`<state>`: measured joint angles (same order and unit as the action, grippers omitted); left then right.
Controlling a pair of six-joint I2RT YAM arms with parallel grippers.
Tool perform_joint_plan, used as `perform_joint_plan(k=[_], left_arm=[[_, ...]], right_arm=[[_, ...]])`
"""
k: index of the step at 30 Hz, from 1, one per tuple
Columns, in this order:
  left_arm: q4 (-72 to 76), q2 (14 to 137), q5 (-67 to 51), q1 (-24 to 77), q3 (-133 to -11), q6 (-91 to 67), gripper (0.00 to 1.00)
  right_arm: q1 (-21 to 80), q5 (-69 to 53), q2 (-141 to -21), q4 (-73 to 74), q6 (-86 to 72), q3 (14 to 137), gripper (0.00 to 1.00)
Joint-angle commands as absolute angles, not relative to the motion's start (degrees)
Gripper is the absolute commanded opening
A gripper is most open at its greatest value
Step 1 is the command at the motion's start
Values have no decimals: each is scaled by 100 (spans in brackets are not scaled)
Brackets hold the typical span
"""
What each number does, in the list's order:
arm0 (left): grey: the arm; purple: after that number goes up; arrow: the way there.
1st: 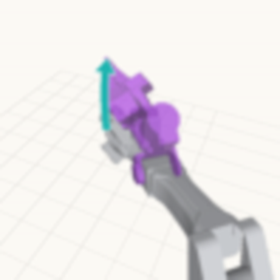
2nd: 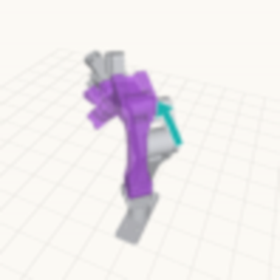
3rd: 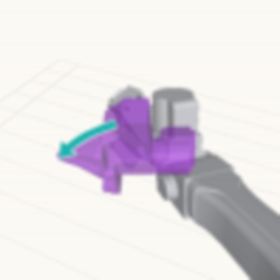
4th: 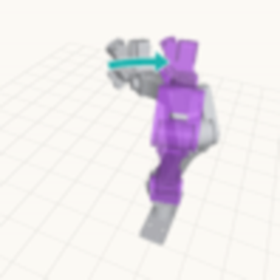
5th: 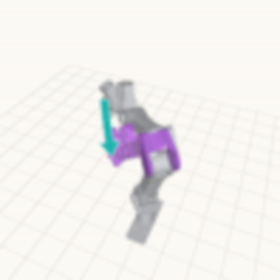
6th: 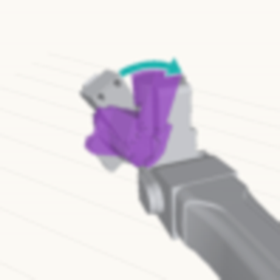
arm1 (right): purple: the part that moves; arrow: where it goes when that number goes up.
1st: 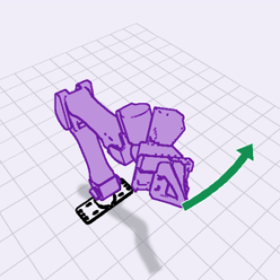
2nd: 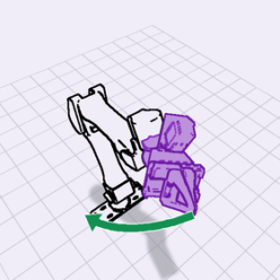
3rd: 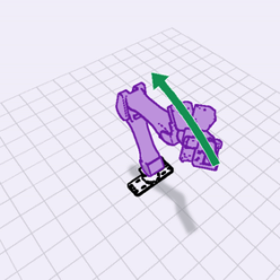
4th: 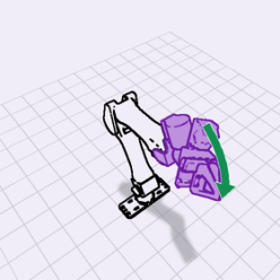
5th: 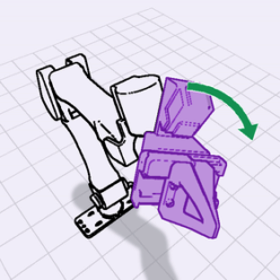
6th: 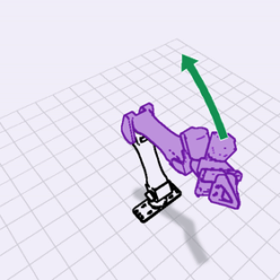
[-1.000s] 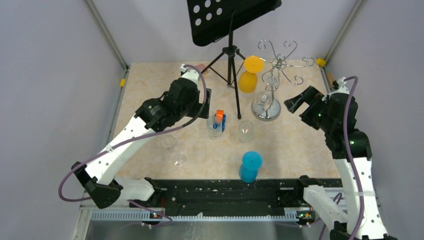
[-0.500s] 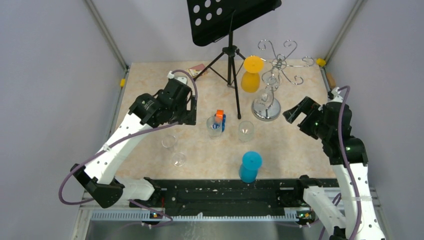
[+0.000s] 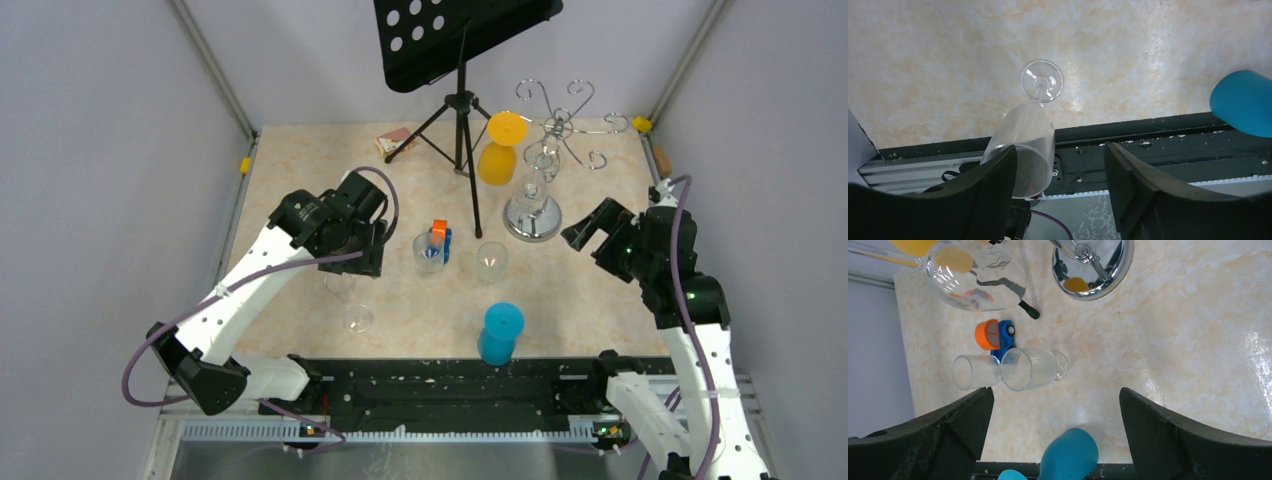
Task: Place the wine glass upside down on the wine glass rack
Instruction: Pick up the wine glass at the center of the board.
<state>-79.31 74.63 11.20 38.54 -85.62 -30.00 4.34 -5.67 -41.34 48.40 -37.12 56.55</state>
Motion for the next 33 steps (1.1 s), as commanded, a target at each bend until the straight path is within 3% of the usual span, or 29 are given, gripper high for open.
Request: perform_joint_plan(k=[1,7,12,22,33], left_arm=[[-7959,7434,873,3837,-8246,-2961,65],[-7941,7569,657,3832,-7787,-3014,47],[-7790,7532,719,3836,-7526,-2998,38],[-7788,7567,782,3839,-7502,-2910,3],[-7894,7752,657,3832,-8079,-2722,0]], right_arm=[[398,-613,-4084,4649,-3739,5585,99],[401,-648,-4102,4636,-3767,5618,99],[404,-716,-4123,4640,-3788,5622,99],[398,-639,-4129,4627,-3748,5667,99],[404,-593,-4157,4611,-3717,5796,99]])
